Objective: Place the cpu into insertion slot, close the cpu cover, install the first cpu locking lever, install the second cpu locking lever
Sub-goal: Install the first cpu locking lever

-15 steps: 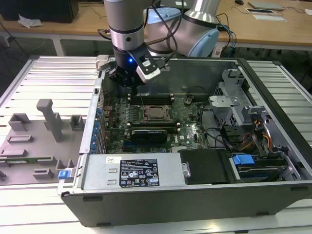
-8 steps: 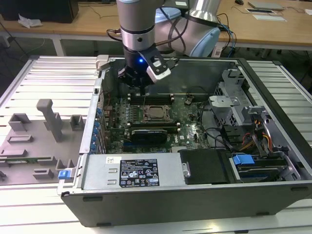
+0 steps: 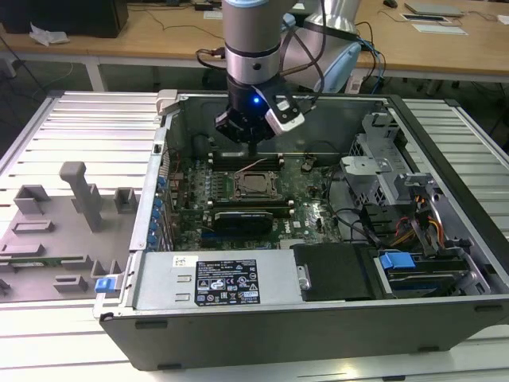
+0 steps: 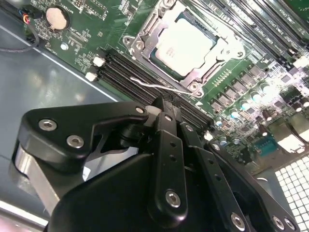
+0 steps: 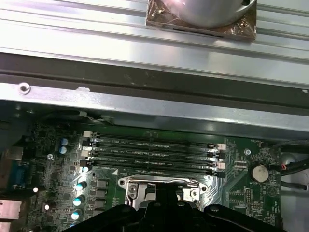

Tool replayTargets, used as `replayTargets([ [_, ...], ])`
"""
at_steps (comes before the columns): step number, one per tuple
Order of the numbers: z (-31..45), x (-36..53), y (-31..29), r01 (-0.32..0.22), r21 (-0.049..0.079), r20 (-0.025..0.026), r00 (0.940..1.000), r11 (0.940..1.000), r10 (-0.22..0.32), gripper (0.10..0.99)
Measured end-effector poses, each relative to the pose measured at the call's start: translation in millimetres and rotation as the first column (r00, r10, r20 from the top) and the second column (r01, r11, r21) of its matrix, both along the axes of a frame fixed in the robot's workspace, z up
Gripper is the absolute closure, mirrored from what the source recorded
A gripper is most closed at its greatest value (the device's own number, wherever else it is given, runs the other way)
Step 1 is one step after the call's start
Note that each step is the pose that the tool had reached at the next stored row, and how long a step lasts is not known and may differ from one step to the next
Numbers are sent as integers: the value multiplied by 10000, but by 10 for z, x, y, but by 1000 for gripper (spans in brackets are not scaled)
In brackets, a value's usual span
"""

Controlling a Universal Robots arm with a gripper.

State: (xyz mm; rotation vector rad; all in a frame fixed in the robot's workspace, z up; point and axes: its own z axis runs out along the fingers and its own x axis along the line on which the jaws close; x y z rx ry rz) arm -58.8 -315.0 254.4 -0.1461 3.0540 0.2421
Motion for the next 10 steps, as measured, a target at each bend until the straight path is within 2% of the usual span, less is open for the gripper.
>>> replayTargets([
  [1,-12,-1,0,-1,0,153,9999,10000,1,980],
  [2,-18,-3,0,-1,0,265,9997,10000,1,980],
  [3,-21,-3,0,-1,0,327,9995,10000,1,980],
  [4,-24,-5,0,-1,0,415,9991,10000,1,980],
  [5,-27,-8,0,-1,6,527,9986,10000,1,980],
  [6,-28,-12,0,-1,33,587,9983,10000,-1,980],
  [8,-41,-27,0,-2,122,670,9978,9999,-6,980],
  [10,-71,-41,-3,-4,190,687,9976,9998,-9,980],
])
